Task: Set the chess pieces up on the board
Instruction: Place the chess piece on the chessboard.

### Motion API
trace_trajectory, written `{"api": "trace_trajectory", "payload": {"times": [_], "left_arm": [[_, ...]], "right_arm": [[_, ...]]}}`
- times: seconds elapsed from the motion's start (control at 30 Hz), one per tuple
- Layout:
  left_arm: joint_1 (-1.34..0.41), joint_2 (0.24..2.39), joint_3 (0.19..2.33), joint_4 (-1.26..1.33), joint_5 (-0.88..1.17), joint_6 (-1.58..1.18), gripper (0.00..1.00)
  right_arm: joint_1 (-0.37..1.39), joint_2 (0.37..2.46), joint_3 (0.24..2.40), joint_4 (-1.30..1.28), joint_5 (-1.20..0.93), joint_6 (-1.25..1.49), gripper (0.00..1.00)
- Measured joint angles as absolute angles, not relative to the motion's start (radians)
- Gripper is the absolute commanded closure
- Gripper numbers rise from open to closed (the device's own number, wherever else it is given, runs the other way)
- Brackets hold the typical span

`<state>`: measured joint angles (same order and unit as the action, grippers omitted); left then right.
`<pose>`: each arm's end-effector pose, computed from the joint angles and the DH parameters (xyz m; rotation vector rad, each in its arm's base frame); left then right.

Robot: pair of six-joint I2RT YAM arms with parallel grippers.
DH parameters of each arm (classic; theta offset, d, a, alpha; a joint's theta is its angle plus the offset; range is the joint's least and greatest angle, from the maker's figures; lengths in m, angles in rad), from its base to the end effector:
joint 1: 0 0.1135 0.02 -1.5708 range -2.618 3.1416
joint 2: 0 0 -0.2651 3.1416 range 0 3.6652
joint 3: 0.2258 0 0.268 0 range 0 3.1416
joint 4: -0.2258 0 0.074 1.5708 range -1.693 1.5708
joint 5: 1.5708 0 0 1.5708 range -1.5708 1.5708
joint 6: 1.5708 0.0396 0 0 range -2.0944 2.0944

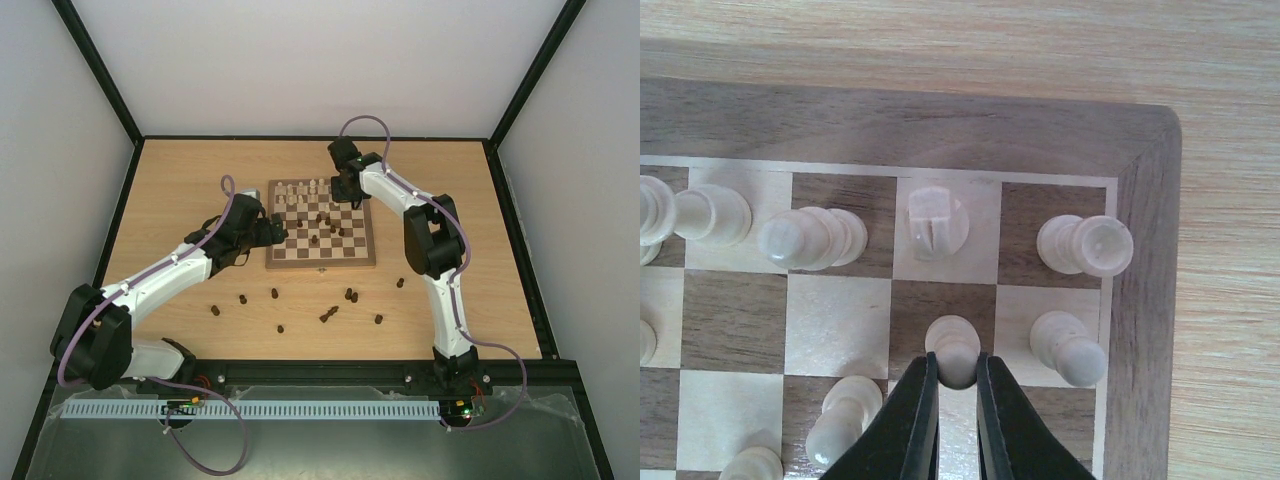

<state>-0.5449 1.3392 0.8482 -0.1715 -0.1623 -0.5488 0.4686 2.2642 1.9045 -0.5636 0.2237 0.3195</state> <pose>0.2658 -0.1536 0.2317 -0.0939 2.2538 -0.4156 0.4706 0.2284 0.1918 -0.0908 2.4612 0.0618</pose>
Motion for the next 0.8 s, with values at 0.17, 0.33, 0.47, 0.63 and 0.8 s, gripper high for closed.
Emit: {"api": "trace_trajectory", "payload": {"times": [0.17,0.33,0.47,0.63,0.8], "left_arm": [[-0.545,1.339,0.848,-0.171,-0.162,-0.549,0.01],[-0.545,1.339,0.849,-0.171,-0.163,-0.549,0.01],[-0.545,1.339,0.85,-0.172,-0.163,-0.549,0.01],[-0.545,1.339,0.851,-0.172,-0.166,-0.549,0.0],[-0.545,1.339,0.852,-0.172,-0.167,-0.549,0.0]], "right_arm": [[0.469,2.266,1.905,-0.564,0.215,0.319,0.87],[0.469,2.267,1.905,-0.564,0.208,0.318,0.78],[0.469,2.267,1.906,-0.564,0.204,0.318,0.75],[0.472,2.265,1.906,-0.565,0.202,0.318,0.72],[0.486,2.235,1.896,-0.567,0.201,0.318,0.73]]}}
